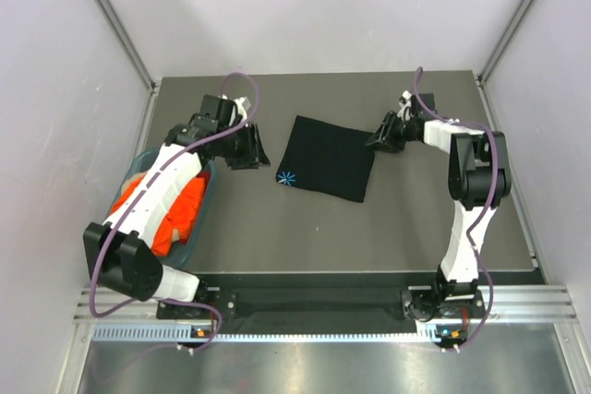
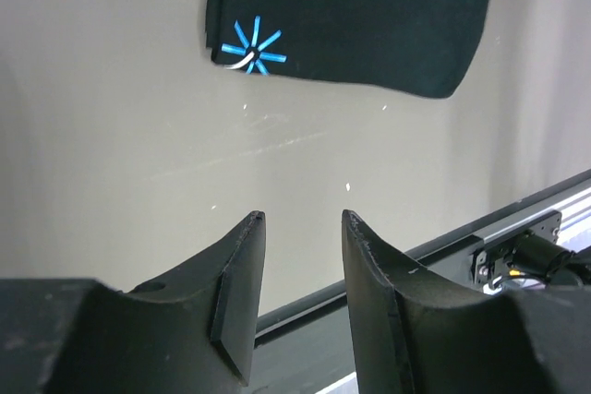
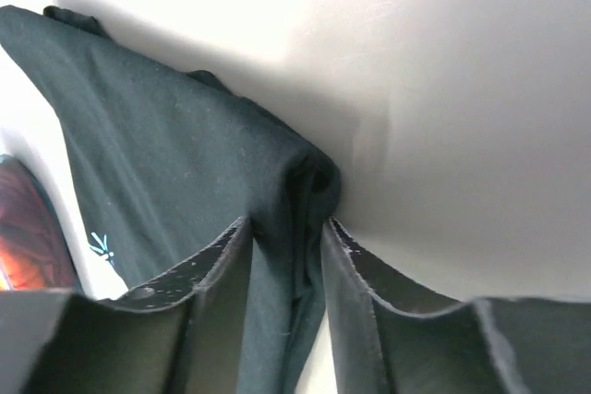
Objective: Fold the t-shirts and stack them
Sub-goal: Neatly place the folded tshirt to the corner
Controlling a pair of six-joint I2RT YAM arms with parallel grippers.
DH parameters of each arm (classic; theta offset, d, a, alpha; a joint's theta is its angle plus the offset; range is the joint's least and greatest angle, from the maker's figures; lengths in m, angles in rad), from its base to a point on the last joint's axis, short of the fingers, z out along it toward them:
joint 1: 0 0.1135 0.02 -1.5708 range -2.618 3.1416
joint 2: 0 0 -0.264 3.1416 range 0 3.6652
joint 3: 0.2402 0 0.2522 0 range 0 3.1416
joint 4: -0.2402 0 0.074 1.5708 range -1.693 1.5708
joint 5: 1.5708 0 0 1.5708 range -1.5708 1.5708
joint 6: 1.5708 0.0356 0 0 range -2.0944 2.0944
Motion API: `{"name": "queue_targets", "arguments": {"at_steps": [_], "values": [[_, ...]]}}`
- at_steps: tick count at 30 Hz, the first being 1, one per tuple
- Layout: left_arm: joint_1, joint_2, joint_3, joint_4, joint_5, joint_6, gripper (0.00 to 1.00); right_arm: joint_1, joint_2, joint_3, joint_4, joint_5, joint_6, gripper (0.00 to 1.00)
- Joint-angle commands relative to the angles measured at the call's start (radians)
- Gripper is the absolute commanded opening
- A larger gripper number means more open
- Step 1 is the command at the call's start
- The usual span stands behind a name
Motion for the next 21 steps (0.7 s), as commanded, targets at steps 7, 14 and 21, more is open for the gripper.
{"name": "queue_targets", "arguments": {"at_steps": [7,14,21], "values": [[0.004,-0.059,-0.076,0.034,0.019,-0.009,0.43,0.051,0.039,0.041,0.017,0.031,0.012,0.07],[0.009,-0.095,-0.131,0.036,0.011,-0.013,0.44,0.053,-0.052,0.114,-0.189,0.248,-0.095,0.0],[0.009,-0.118,-0.183,0.034,-0.024,-0.022,0.42,-0.001,-0.041,0.315,-0.426,0.49,-0.333,0.0]]}}
